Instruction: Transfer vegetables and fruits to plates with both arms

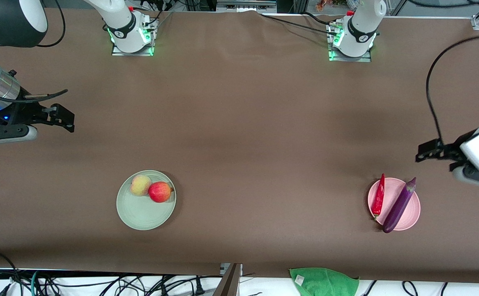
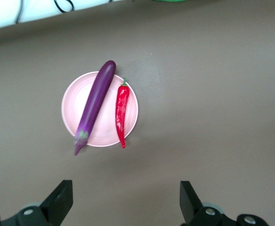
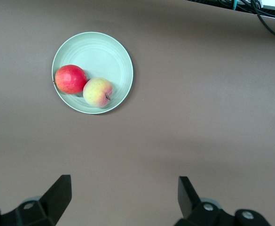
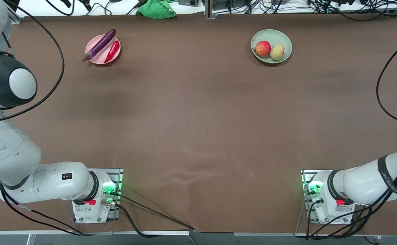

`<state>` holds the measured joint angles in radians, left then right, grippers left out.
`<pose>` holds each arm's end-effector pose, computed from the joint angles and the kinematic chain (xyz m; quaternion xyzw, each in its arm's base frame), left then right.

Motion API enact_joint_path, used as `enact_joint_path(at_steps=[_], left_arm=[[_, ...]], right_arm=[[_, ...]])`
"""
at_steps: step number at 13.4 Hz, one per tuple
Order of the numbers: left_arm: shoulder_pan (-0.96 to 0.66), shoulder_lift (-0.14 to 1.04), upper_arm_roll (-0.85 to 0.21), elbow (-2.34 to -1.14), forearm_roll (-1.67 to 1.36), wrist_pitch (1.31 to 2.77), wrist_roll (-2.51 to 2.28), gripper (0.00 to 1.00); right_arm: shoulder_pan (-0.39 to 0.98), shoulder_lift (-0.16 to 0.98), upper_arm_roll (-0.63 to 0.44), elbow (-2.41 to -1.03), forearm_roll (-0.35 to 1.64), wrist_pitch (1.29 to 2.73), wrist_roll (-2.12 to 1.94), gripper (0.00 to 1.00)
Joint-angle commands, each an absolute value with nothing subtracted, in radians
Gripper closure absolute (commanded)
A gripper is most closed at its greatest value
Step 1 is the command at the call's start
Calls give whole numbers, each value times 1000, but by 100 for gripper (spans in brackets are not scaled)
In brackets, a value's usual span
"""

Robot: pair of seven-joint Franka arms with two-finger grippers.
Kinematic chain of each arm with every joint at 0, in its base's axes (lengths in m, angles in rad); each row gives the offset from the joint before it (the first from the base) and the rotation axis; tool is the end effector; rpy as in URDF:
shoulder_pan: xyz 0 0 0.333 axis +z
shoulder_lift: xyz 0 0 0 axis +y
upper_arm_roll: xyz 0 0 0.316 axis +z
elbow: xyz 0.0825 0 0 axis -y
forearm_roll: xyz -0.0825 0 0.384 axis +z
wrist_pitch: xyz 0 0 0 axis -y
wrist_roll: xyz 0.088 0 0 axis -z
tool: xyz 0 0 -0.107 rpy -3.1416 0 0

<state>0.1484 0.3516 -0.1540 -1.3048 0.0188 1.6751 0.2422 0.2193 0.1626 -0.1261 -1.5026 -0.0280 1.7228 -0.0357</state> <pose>0.6650 0.0156 0.5475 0.9926 -0.1195 0.0133 0.0156 0.6133 0.0607 0.5765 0.9970 0.0672 0.0301 0.0232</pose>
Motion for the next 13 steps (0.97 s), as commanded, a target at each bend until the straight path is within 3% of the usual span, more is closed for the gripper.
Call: enact_joint_path(at_steps=[1,5,13], left_arm=[[111,187,-140,-1453,69,1657,192,0],[101,143,-141,-1451,72,1508,25,0],[98,147,-146,-1436,60,1480,-5,0]], right_arm=[[216,169,-121,-1483,-44,1715,-23,0],[215,169,-121,-1483,-44,1715,-23,0],[215,169,-121,-1483,-44,1715,-23,0]])
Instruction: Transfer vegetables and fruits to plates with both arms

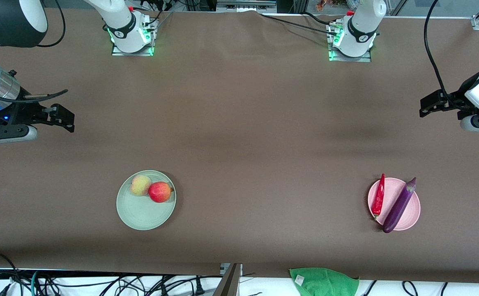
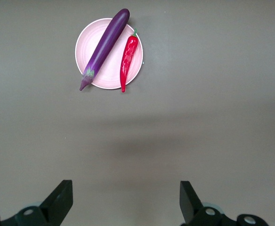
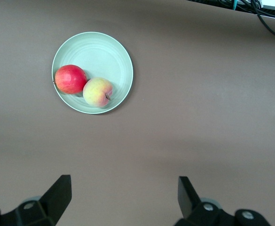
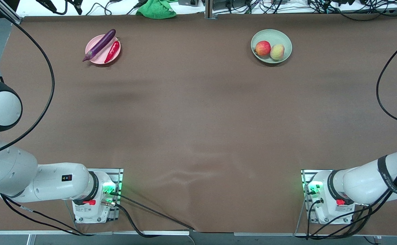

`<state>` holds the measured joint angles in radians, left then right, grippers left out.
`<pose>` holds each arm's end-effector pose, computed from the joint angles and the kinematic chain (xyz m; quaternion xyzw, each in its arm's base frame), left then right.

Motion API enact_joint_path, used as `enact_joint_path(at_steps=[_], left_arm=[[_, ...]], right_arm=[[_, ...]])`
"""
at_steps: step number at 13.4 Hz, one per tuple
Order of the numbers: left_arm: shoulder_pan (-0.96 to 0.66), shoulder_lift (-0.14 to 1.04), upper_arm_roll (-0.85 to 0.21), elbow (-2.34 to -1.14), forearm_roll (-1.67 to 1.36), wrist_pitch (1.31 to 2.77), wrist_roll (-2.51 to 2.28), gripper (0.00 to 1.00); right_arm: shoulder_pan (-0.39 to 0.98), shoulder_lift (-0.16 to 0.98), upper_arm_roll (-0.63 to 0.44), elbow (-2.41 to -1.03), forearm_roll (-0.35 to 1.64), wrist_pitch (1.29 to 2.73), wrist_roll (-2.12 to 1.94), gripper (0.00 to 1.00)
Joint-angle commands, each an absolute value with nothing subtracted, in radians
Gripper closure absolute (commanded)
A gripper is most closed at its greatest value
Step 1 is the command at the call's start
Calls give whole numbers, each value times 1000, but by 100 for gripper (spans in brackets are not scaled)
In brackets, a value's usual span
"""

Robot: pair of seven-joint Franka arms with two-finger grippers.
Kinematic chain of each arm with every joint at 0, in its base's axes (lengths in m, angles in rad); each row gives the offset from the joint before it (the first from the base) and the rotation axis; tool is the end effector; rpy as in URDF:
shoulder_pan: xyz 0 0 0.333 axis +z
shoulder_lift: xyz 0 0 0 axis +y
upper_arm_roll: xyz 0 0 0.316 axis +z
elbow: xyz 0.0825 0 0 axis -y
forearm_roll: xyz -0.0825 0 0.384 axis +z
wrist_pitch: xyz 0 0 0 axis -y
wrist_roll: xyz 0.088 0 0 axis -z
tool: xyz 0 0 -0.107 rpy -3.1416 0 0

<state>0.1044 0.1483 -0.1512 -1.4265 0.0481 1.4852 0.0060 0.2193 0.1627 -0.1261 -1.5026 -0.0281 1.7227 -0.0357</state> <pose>0.5902 -0.0152 0.6008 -0.9986 0.0250 0.0437 0.0138 0.6134 0.0607 0.5764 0.9970 0.0672 0.0300 0.0233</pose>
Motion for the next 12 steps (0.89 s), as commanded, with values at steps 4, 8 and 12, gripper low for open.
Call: enact_joint_path(at_steps=[4,8,12], left_arm=[[97,149,-150,-1433,58,1479,-6,0],[92,156,-150,-1422,52,1473,-8,0],[94,156,-150,-1424,52,1450,-8,0]], right_arm=[[216,169,-121,-1483,-44,1715,-23,0],[216,169,-121,-1483,-44,1715,-23,0],[216,169,-121,-1483,-44,1715,-23,0]])
